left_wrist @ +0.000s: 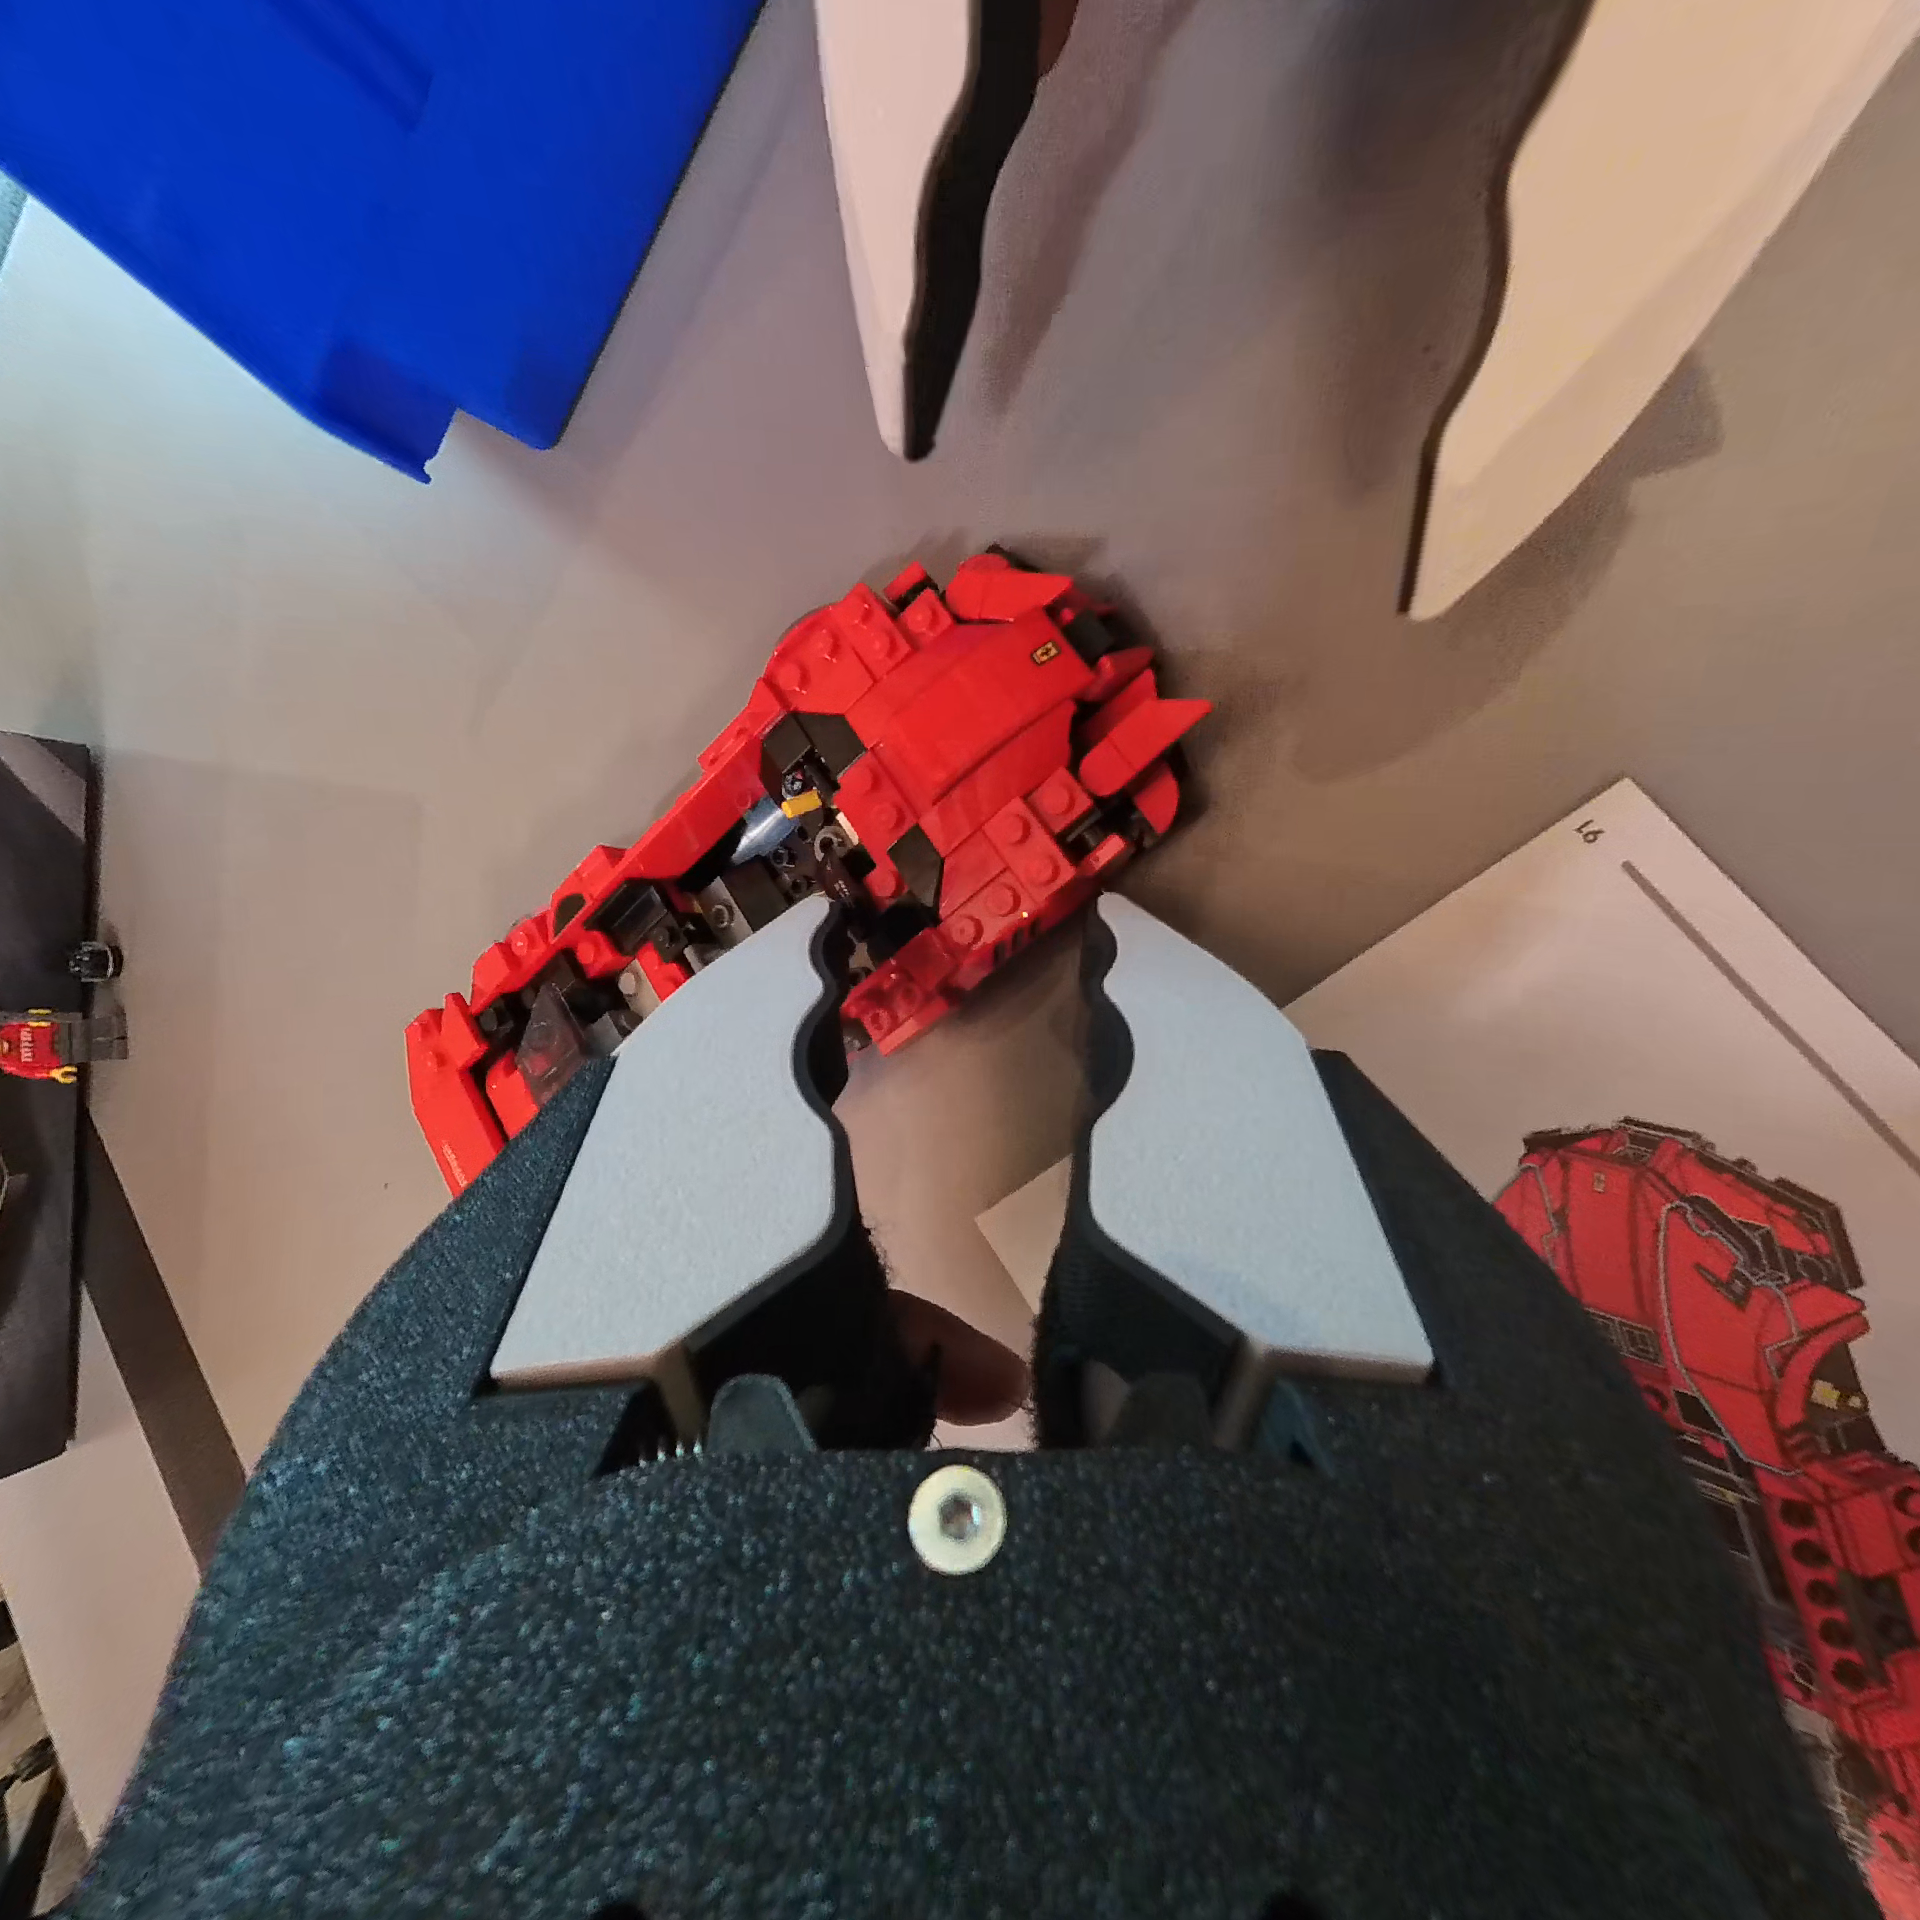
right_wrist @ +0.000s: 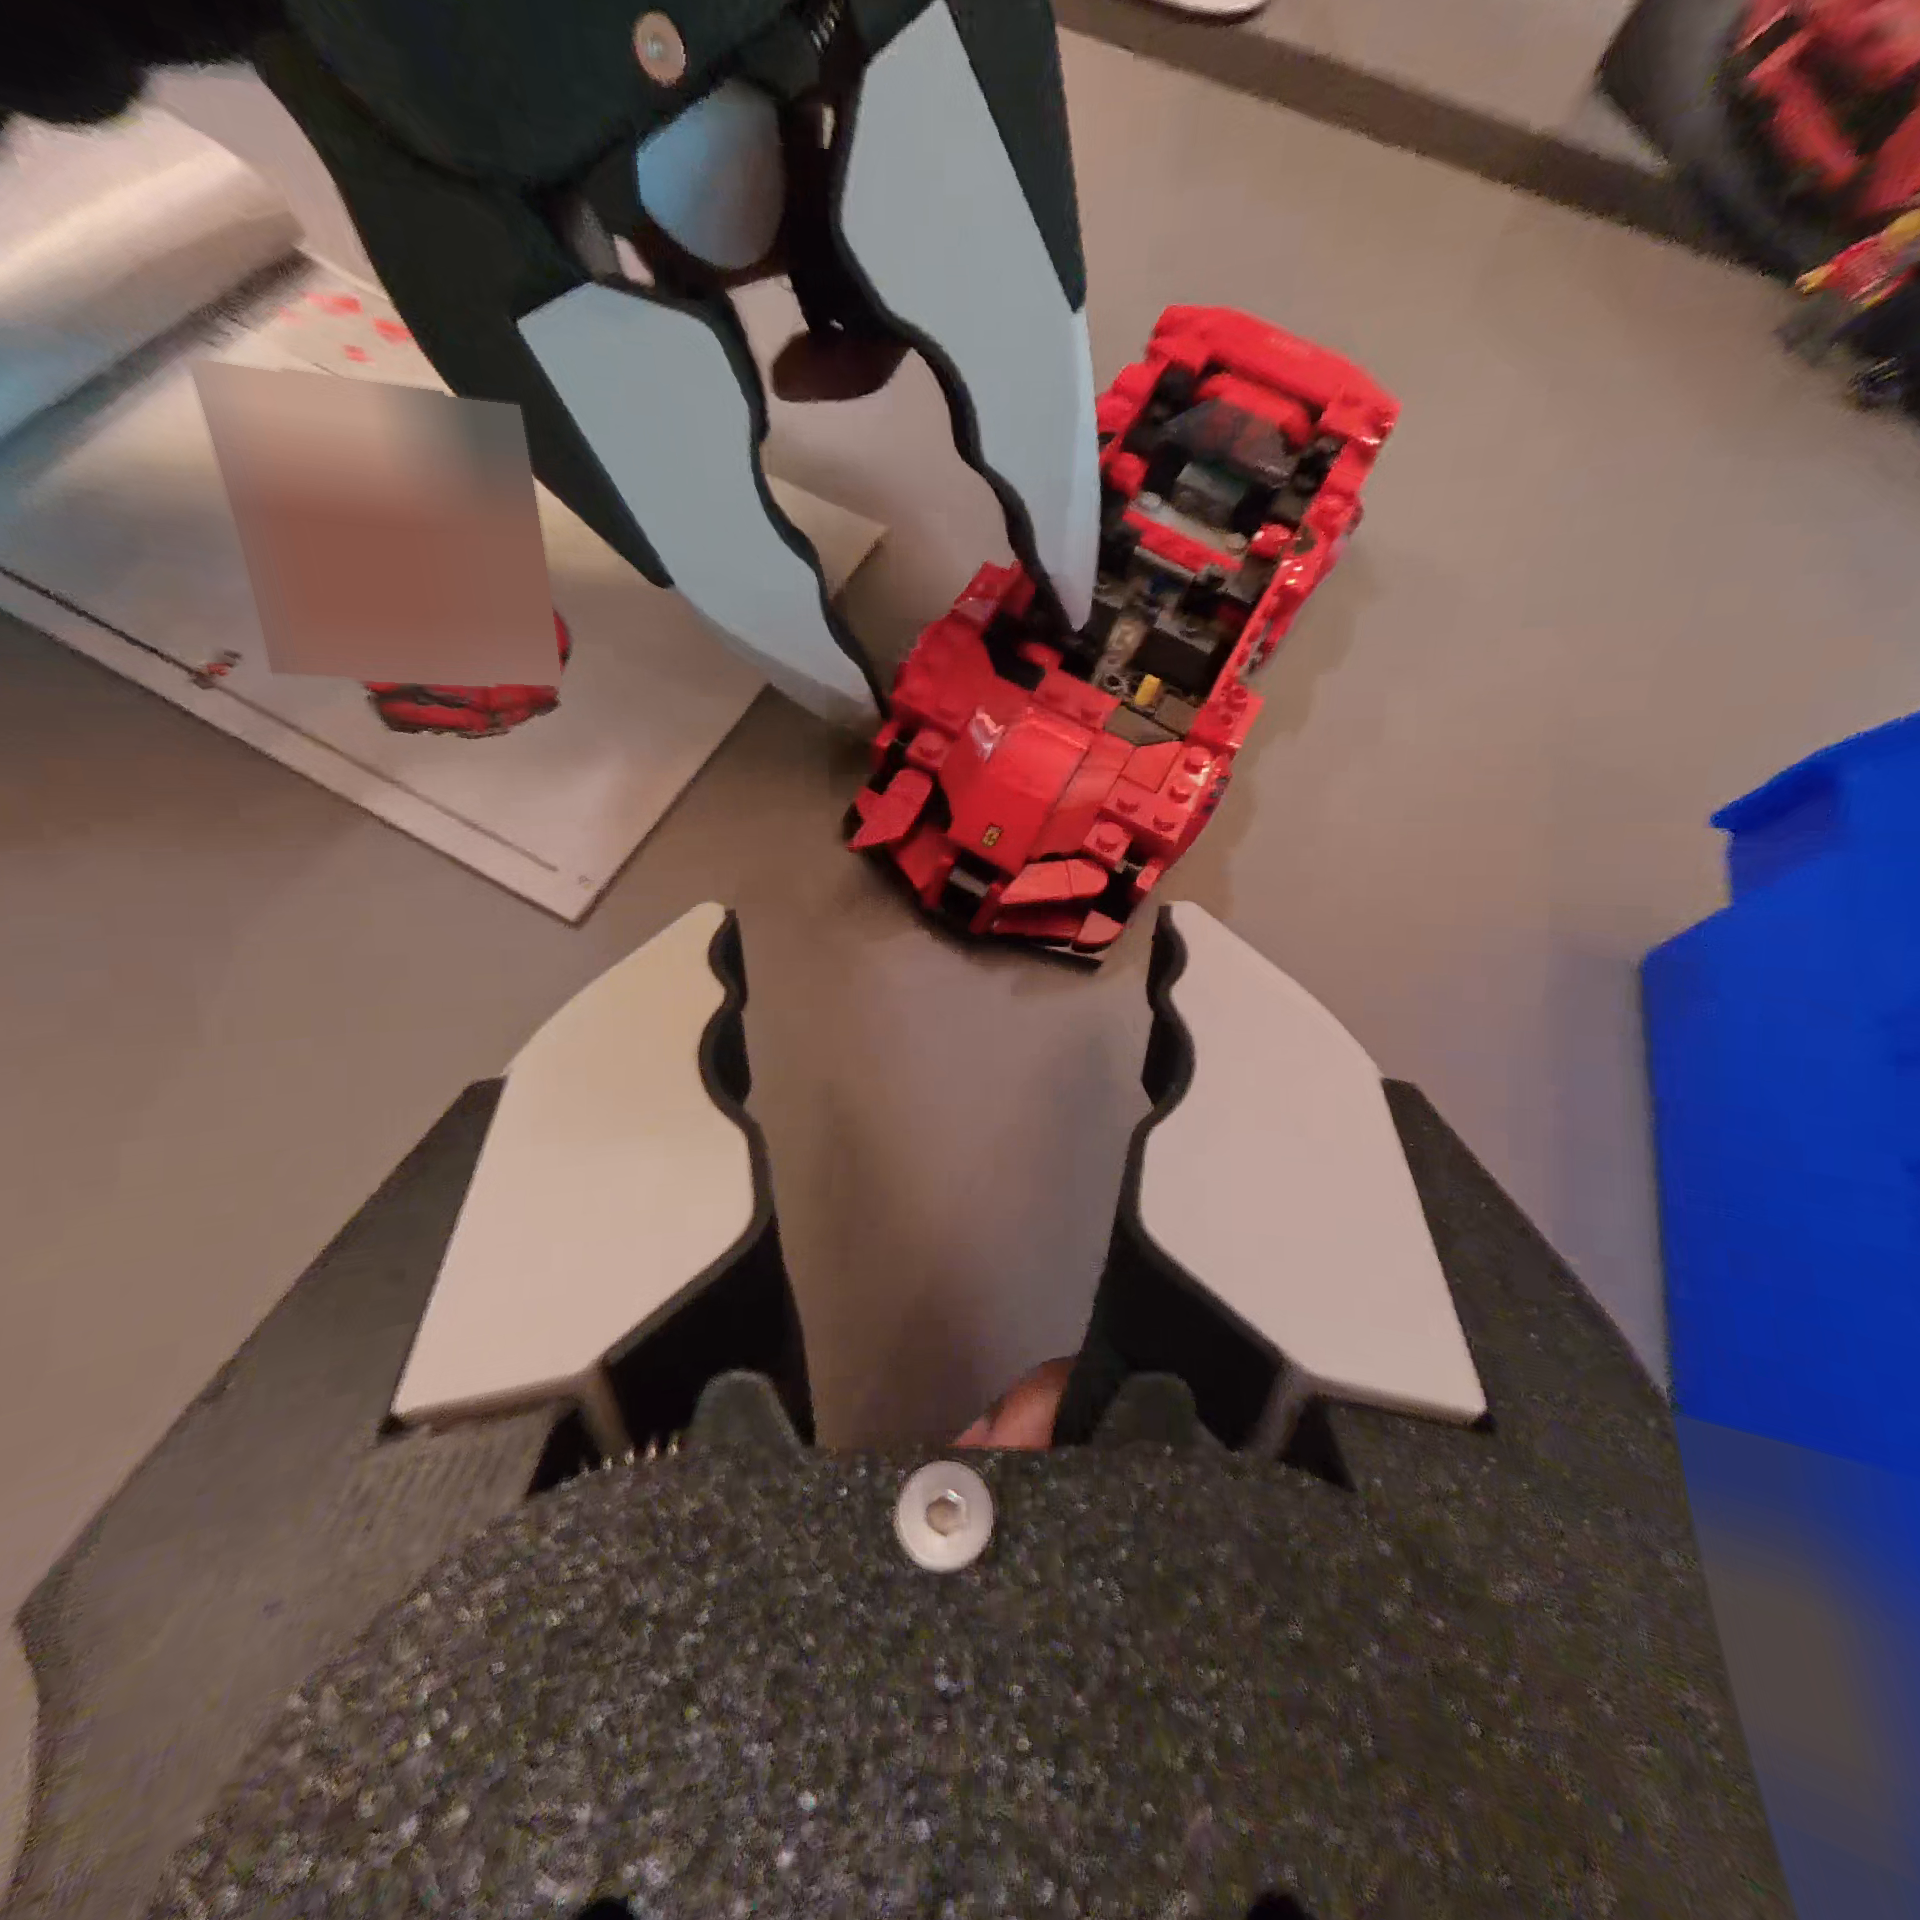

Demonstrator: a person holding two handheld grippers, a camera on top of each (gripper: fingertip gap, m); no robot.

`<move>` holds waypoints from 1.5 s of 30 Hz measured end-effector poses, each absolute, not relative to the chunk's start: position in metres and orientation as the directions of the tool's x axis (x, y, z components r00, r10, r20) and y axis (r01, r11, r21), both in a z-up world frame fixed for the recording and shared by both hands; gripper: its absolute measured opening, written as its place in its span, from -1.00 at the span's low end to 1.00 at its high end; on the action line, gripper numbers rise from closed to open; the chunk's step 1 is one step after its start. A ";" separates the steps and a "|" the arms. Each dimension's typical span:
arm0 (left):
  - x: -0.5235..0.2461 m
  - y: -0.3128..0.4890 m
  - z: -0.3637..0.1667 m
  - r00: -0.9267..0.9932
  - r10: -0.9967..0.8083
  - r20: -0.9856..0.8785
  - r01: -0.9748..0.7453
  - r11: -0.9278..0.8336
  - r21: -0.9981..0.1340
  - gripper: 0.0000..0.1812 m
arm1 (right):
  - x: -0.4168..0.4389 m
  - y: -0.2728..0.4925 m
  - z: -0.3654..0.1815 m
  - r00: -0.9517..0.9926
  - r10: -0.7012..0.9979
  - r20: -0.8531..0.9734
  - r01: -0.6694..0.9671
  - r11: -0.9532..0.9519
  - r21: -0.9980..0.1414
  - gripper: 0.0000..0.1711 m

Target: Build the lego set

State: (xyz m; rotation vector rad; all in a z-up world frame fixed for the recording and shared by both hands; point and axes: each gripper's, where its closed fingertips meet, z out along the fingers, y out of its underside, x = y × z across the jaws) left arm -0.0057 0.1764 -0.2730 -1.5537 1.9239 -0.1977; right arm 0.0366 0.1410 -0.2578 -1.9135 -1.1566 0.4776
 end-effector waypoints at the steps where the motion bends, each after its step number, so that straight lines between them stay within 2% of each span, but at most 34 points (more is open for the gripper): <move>1: -0.005 0.176 -0.273 -0.091 -0.918 -0.386 -0.820 0.289 -0.495 -0.54 | 0.037 0.144 -0.260 0.521 0.840 0.148 0.565 -0.210 -0.798 -0.10; 4: -0.003 0.174 -0.272 -0.099 -0.920 -0.380 -0.814 0.294 -0.500 -0.56 | 0.032 0.148 -0.264 0.538 0.818 0.203 0.593 -0.197 -0.780 -0.14; 17: -0.003 0.172 -0.272 -0.109 -0.922 -0.372 -0.800 0.304 -0.518 -0.57 | 0.033 0.158 -0.273 0.533 0.842 0.088 0.589 -0.294 -0.753 -0.22; 26: -0.002 0.171 -0.272 -0.107 -0.926 -0.363 -0.793 0.300 -0.530 -0.57 | 0.033 0.157 -0.273 0.490 0.869 0.077 0.606 -0.275 -0.746 -0.25; 30: -0.002 0.171 -0.272 -0.105 -0.926 -0.362 -0.793 0.298 -0.532 -0.58 | 0.036 0.158 -0.272 0.474 0.876 0.088 0.616 -0.259 -0.744 -0.37; 45: -0.002 0.170 -0.272 -0.099 -0.925 -0.366 -0.787 0.298 -0.540 -0.57 | 0.038 0.160 -0.272 0.468 0.880 0.086 0.620 -0.257 -0.741 -0.42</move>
